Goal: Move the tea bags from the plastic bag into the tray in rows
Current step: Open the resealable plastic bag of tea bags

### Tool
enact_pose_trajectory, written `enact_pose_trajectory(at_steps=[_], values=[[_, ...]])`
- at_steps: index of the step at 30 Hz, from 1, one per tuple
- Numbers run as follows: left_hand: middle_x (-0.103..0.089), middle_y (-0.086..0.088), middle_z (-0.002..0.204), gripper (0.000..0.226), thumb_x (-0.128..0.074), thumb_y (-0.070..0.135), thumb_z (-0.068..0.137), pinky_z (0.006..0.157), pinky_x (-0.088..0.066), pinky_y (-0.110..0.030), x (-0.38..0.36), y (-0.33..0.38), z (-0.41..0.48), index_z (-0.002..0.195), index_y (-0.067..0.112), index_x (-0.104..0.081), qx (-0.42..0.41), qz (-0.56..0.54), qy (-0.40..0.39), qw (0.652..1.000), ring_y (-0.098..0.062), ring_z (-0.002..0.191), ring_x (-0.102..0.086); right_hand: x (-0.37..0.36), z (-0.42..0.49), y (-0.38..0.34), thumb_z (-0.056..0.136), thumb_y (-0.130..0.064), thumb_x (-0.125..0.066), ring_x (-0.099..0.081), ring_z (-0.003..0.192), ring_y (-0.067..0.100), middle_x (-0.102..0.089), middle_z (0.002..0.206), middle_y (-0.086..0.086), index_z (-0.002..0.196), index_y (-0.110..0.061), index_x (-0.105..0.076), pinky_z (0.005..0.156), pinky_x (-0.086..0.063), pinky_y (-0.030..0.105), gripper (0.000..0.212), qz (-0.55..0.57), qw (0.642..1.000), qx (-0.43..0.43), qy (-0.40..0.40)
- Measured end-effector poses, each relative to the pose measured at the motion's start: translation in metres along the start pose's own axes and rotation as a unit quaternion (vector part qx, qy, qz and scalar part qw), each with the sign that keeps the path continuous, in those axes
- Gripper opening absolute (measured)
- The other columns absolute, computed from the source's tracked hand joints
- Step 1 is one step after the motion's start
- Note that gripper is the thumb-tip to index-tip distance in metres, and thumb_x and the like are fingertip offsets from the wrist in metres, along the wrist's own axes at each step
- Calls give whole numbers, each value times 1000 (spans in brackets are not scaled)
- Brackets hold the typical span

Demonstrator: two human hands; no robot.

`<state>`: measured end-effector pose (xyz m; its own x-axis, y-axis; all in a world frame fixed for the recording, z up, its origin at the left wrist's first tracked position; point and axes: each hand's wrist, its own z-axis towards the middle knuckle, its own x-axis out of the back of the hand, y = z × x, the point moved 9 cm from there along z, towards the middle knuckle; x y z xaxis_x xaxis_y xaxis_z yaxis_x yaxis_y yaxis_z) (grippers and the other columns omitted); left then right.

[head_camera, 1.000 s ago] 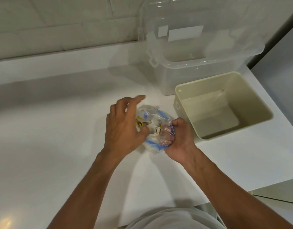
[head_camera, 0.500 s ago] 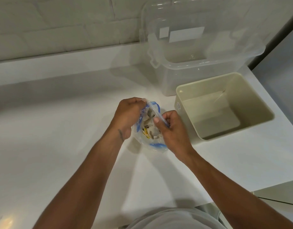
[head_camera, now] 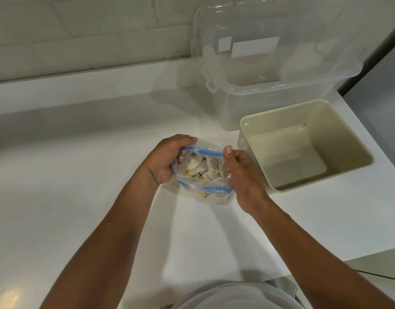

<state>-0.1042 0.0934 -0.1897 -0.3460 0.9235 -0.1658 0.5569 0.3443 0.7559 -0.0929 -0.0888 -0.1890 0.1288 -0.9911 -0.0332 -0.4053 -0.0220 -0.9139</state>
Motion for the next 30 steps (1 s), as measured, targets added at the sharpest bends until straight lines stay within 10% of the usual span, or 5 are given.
enact_pose_trajectory(at_steps=[6,11,16,23,30], values=[[-63,3,90,35,-77,24,85,58,-50,-25,-7,33,-12,112,26,-55,-142,209,15,967,-12,67,-60,0,-26,-36,77,-37,-80,-50,117,11,-46,135,-5,141,-26,-37,91,-47,22,78,-397,889,226,22],[-45,9,130,52,-74,17,85,79,-54,-33,-31,65,-40,117,48,-46,-340,578,-9,741,-13,104,-55,-18,-58,-65,83,-34,-73,-52,107,22,-59,121,-3,119,-26,-63,89,-51,35,38,-539,726,427,10],[-34,4,149,46,-64,15,85,86,-39,-33,-35,61,-37,116,49,-64,-320,722,0,613,-22,123,-45,-28,-51,-57,79,-50,-69,-58,90,19,-69,90,-10,102,-32,-66,77,-42,36,29,-641,657,391,-61],[-34,3,151,63,-55,12,86,90,-35,-36,-44,53,-40,136,50,-51,-328,744,42,581,-24,124,-42,-23,-38,-52,81,-66,-60,-55,98,20,-65,104,-3,138,-22,-36,80,-34,37,76,-741,602,292,-65],[4,-3,164,82,-70,63,74,100,-39,-40,-26,32,-47,143,59,-25,-238,742,7,627,-30,131,-41,-29,-49,-63,78,-63,-62,-59,97,14,-59,113,-11,133,-29,-40,84,-35,35,68,-666,671,316,-79]])
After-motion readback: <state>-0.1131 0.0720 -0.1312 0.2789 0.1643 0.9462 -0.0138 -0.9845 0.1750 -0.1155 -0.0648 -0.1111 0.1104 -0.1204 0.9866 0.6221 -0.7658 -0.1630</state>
